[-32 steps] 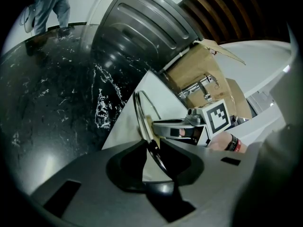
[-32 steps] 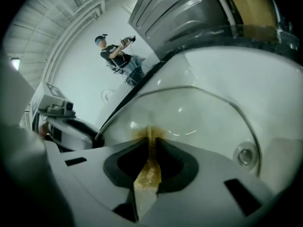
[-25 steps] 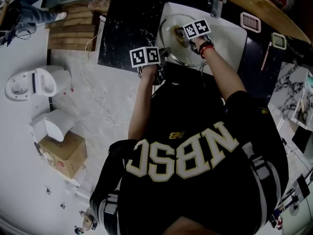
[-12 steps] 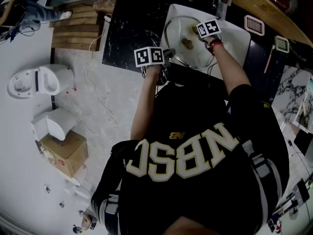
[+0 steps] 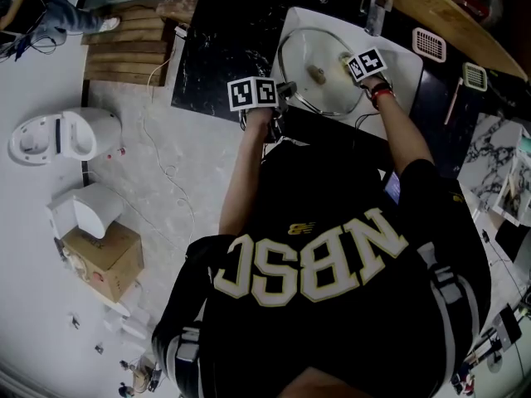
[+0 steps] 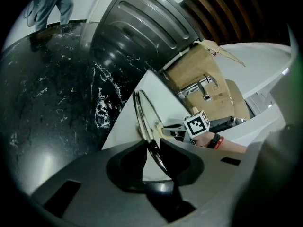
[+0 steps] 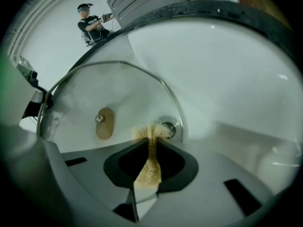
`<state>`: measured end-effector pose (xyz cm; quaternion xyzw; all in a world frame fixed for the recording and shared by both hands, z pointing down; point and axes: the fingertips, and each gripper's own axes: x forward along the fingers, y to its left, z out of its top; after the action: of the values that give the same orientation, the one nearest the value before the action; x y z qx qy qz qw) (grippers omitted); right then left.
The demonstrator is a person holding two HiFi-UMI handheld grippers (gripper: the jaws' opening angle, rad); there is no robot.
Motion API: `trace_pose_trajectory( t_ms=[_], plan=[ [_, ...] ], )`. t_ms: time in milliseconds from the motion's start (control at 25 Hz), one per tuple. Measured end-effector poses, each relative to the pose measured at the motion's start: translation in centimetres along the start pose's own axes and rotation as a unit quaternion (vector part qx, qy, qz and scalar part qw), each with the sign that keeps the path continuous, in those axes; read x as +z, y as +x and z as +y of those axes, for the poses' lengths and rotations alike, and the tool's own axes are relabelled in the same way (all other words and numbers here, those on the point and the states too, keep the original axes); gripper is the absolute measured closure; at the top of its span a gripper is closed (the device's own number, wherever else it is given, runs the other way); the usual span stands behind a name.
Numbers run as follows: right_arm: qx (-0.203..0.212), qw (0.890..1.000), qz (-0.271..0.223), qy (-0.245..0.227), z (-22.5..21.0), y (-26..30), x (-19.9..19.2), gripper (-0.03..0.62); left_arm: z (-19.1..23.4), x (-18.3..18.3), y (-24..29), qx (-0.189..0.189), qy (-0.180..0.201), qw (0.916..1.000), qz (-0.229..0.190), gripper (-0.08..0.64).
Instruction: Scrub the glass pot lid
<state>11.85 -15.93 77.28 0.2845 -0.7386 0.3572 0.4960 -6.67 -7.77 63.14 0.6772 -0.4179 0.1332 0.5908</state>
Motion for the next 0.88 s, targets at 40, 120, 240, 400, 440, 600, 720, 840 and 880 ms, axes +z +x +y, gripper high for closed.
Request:
trace_pose_trajectory(
  t_ms=[40, 120, 240, 400, 440, 600, 720, 840, 880],
  plan=[
    [0.001, 1.0, 0.013, -0.011, 0.3, -0.2, -0.7, 0.529, 0.0, 0.0, 0.0, 0.0, 0.0, 1.0, 0.0, 0.46],
    [0.001, 0.999, 0.032, -0.03, 0.9, -0.8, -2.0, 0.531, 0.0, 0.0, 0.0, -0.002, 0.0, 1.0, 0.0, 0.46],
    [0.017, 0.998, 0.043, -0.042, 2.4, -1.5, -3.4, 0.534, -0.1, 0.0, 0.0, -0.004, 0.002, 1.0, -0.001, 0.46],
    [0.07, 0.994, 0.06, -0.066, 6.0, -2.6, -4.3, 0.535, -0.1, 0.0, 0.0, -0.005, 0.001, 1.0, -0.001, 0.46],
    [0.082, 0.992, 0.065, -0.073, 6.9, -2.9, -4.5, 0.535, -0.1, 0.0, 0.0, -0.005, 0.001, 1.0, -0.002, 0.46],
    [0.143, 0.986, 0.047, -0.067, 11.0, -4.1, -4.2, 0.535, 0.0, 0.0, 0.0, -0.004, 0.001, 1.0, -0.001, 0.46],
    [0.182, 0.982, 0.015, -0.048, 13.9, -4.8, -3.0, 0.535, 0.0, 0.0, 0.0, -0.003, 0.001, 1.0, 0.0, 0.46],
    [0.199, 0.979, -0.015, -0.051, 16.1, -5.1, -1.0, 0.535, 0.1, 0.1, 0.0, -0.001, -0.002, 1.0, -0.002, 0.461],
    [0.202, 0.978, -0.029, -0.05, 16.7, -5.0, -0.2, 0.534, 0.1, 0.1, -0.1, 0.0, -0.003, 1.0, -0.002, 0.462]
  ],
)
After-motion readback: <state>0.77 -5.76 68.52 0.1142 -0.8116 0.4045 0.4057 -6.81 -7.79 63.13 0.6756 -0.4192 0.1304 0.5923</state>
